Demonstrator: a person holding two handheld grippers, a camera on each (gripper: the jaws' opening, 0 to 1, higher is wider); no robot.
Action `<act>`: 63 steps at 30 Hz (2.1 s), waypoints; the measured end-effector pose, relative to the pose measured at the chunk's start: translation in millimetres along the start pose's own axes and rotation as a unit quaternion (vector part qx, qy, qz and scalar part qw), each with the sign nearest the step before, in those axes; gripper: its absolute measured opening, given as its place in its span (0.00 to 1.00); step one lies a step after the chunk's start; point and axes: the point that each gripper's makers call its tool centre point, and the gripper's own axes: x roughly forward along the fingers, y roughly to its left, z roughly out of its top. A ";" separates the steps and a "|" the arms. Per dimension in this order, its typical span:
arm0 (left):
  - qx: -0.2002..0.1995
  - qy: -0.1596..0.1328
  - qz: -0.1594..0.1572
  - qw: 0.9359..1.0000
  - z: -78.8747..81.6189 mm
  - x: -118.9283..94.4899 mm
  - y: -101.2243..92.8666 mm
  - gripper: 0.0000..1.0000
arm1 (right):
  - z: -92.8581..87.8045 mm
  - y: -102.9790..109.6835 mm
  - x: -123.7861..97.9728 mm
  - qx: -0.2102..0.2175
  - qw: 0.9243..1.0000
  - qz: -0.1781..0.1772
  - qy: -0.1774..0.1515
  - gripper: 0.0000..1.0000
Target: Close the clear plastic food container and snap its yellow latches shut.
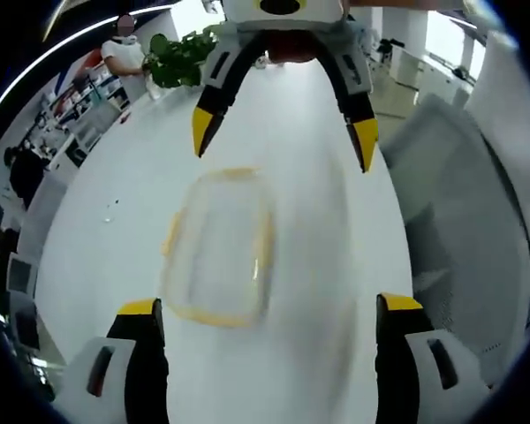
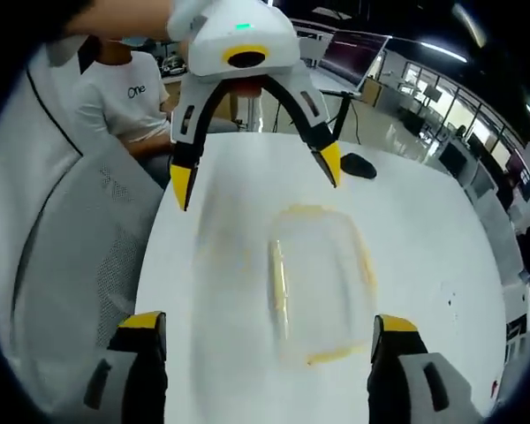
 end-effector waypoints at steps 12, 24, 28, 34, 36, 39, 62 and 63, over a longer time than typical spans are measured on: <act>-0.046 -0.074 0.011 0.996 17.1 -15.3 -25.7 0.96 | 11.5 20.8 -15.7 0.038 0.997 -0.021 -0.065 0.97; -0.097 -0.142 0.044 0.984 23.2 -30.8 -44.1 0.95 | 16.1 50.3 -22.9 0.068 0.991 -0.035 -0.109 0.99; -0.112 -0.161 0.046 0.980 21.1 -34.0 -58.0 0.96 | 16.7 55.4 -25.3 0.089 0.987 -0.045 -0.126 0.99; -0.140 -0.178 0.049 0.973 16.9 -35.7 -71.1 0.97 | 23.0 64.5 -34.4 0.119 0.978 -0.059 -0.160 0.99; -0.157 -0.200 0.050 0.966 22.4 -39.9 -75.1 0.98 | 24.7 67.5 -37.9 0.126 0.975 -0.065 -0.170 0.99; -0.159 -0.201 0.053 0.965 22.3 -42.0 -80.4 0.99 | 24.8 75.4 -40.4 0.139 0.971 -0.064 -0.183 0.99; -0.230 -0.221 0.087 0.944 14.7 -47.0 -119.5 0.99 | 1.4 130.2 -43.7 0.228 0.946 -0.075 -0.217 0.99; -0.232 -0.221 0.088 0.943 14.5 -46.9 -120.8 0.99 | 0.4 132.1 -43.3 0.228 0.947 -0.076 -0.215 0.99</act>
